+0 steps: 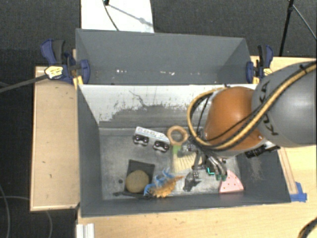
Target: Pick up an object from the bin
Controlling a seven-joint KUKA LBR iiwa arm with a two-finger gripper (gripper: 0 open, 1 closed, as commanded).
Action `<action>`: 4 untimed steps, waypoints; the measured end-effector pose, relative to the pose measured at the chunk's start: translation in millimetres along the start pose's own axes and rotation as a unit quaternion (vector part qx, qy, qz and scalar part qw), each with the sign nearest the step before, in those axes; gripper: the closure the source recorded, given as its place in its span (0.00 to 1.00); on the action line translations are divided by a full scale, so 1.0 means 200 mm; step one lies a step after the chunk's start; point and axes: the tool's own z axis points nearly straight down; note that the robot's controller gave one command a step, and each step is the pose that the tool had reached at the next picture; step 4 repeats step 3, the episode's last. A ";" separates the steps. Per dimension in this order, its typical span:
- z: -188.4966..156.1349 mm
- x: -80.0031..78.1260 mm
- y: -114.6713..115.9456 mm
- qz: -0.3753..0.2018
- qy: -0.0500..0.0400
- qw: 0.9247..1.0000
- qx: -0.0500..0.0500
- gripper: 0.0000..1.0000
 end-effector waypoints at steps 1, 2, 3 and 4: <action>0.30 -0.10 0.04 -0.167 0.000 0.986 0.000 1.00; 0.30 -0.10 0.04 -0.166 0.000 0.986 0.000 1.00; -0.46 -0.08 0.05 -0.183 -0.001 0.983 0.000 1.00; -0.46 -0.08 0.05 -0.183 -0.001 0.983 0.000 1.00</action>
Offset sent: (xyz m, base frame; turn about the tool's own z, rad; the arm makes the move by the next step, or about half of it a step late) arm 0.0000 0.0000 0.0000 0.0000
